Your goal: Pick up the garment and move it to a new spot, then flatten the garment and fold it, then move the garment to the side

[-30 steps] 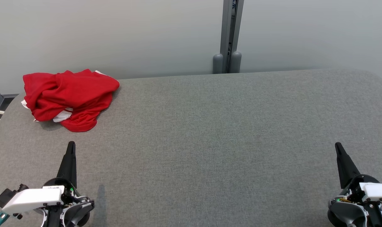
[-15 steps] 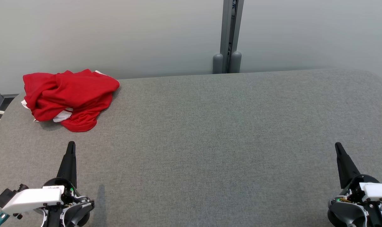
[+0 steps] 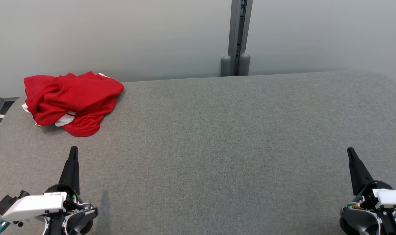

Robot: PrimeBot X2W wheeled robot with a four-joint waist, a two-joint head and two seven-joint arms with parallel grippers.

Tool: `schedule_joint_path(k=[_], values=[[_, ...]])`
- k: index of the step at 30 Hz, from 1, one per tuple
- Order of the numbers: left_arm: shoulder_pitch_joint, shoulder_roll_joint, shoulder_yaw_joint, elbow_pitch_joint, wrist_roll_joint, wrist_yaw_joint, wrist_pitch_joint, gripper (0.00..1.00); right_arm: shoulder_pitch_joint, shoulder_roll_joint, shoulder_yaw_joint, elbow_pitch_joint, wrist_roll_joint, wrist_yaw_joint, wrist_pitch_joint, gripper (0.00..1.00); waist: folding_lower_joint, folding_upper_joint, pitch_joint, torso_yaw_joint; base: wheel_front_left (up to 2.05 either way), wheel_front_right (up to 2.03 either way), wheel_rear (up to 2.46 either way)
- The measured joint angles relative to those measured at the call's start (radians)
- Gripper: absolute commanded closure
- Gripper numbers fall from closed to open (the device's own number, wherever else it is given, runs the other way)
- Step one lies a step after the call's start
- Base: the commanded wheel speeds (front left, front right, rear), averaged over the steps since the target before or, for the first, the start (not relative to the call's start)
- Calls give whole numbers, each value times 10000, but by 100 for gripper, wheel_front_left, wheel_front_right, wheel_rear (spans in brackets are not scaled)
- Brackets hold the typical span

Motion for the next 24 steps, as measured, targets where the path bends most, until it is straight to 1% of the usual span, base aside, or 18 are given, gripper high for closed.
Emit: schedule_joint_path(k=[24], values=[[0,0,0,0,0,0,0,100,0,0,0,0,0,0,0,100,0,0,0,0,0,0,0]])
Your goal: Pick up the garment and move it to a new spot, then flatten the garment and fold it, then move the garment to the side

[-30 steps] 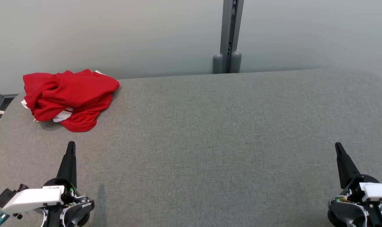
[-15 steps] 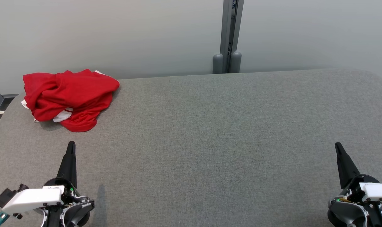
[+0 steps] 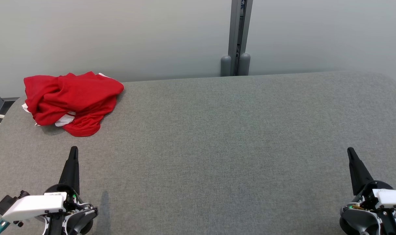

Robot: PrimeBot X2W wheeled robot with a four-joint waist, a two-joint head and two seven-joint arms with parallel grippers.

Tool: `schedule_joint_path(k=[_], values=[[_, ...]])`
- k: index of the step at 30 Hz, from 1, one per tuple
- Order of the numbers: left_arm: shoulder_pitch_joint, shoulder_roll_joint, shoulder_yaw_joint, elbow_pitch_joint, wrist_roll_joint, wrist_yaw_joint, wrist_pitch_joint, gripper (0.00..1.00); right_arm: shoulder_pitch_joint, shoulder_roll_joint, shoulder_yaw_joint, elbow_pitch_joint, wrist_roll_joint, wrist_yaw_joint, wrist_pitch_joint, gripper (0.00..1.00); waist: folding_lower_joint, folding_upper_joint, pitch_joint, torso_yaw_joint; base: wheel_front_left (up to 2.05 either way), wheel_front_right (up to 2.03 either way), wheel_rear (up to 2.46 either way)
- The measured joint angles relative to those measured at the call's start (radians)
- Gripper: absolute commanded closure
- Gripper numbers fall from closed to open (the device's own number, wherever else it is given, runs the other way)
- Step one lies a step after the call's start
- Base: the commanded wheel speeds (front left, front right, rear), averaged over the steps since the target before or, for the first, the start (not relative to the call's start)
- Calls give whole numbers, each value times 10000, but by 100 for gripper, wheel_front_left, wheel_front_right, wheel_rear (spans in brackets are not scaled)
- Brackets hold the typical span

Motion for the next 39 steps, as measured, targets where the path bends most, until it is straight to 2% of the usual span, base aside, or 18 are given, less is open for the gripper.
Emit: schedule_joint_path(k=[14,15,22,30,39], values=[[0,0,0,0,0,0,0,100,-1,0,0,0,0,0,0,100,0,0,0,0,0,0,0],[31,-17,-8,58,0,2,-4,0,35,21,2,52,2,-2,-2,0,1,0,0,0,0,0,0],[628,-201,-125,502,2,13,-86,0,537,221,109,518,2,-35,-56,0,1,0,-3,0,0,0,0],[630,-201,-439,272,255,88,-489,0,535,217,359,514,-311,-35,-454,0,1,0,-17,6,0,0,0],[631,-173,-742,-240,1647,447,-934,0,533,201,380,280,-1655,-35,-897,0,0,0,-31,19,0,0,0]])
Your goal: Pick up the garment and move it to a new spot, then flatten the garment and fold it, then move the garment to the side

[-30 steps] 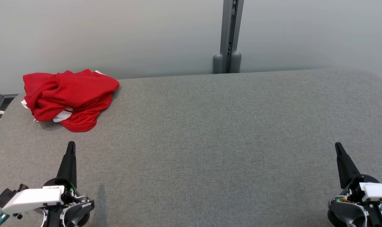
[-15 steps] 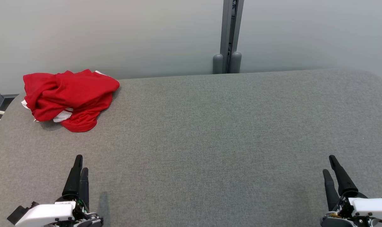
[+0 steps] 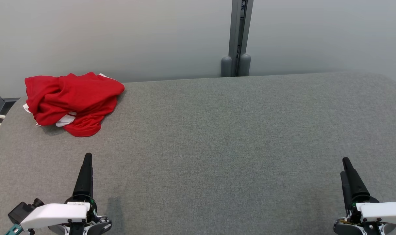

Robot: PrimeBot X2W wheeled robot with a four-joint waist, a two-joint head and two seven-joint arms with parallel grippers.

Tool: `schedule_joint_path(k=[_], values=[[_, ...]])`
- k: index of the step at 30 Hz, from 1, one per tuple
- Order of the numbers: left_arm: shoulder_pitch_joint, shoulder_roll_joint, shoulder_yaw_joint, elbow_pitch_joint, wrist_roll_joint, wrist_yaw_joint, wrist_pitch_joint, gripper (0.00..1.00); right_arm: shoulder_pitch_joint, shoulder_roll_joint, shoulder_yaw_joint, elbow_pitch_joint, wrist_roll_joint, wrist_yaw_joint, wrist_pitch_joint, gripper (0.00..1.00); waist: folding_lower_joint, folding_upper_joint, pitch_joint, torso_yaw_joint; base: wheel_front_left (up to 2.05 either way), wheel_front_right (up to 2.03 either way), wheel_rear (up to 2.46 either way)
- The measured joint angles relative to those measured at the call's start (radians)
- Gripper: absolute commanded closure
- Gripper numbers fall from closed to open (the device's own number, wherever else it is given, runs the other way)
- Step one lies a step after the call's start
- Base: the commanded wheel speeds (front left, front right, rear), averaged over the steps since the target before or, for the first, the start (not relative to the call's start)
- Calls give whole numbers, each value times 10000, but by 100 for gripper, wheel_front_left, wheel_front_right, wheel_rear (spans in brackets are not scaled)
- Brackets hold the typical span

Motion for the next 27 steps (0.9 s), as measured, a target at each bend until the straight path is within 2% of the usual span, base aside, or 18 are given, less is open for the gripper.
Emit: schedule_joint_path(k=[14,27], values=[[13,33,-646,-662,2798,495,-539,0,21,-29,167,-700,-2485,0,-556,0,0,0,-3,11,0,0,0],[174,65,-1126,-796,5503,800,-982,0,169,-63,479,-1312,-5438,2,-989,0,0,0,0,24,0,0,0]])
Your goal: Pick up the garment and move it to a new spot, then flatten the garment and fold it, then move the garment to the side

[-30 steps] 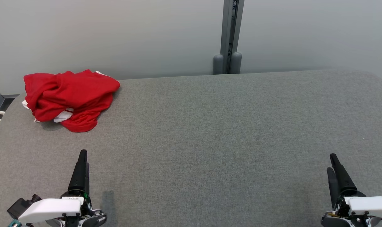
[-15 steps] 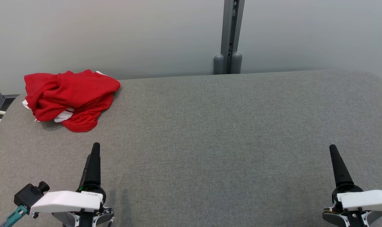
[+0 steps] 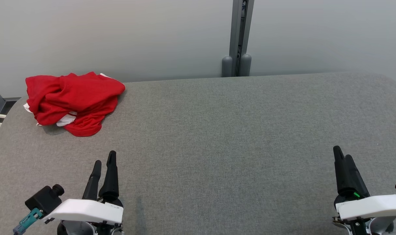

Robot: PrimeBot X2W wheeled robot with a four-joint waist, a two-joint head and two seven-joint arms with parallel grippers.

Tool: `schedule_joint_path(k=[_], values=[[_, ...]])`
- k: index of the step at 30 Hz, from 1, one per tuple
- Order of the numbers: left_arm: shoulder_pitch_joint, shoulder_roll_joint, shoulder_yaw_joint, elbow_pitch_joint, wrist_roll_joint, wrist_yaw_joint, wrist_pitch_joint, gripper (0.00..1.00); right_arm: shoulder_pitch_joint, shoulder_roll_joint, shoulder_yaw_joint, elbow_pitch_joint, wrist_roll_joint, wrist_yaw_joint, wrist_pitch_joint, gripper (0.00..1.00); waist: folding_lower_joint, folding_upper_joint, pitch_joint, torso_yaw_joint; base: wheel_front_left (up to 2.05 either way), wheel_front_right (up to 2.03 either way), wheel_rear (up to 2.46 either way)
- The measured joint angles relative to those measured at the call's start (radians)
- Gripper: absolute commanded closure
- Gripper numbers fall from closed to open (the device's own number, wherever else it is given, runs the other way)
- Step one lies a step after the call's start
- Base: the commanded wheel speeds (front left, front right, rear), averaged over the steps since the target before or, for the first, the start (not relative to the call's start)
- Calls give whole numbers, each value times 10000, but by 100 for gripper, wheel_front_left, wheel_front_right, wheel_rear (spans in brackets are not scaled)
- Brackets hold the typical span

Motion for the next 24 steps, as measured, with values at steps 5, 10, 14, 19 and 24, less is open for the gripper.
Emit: schedule_joint_path(k=[5,10,14,19,24], values=[[37,10,-94,8,913,77,-161,0,35,-8,84,-138,-813,0,-178,0,0,0,-5,13,0,0,0],[198,19,-140,17,1707,165,-303,0,82,-17,213,-92,-1586,2,-320,0,1,-1,-25,22,0,0,0],[267,23,-127,6,2230,182,-428,0,99,-23,313,-31,-2155,2,-422,0,1,0,-42,17,0,0,0],[404,35,-113,-6,2765,249,-568,0,137,-33,407,-33,-2926,2,-577,0,0,0,-49,23,0,0,0],[409,38,-219,2,3233,297,-686,0,140,-48,499,-40,-3459,4,-688,0,0,0,-53,47,0,0,0]])
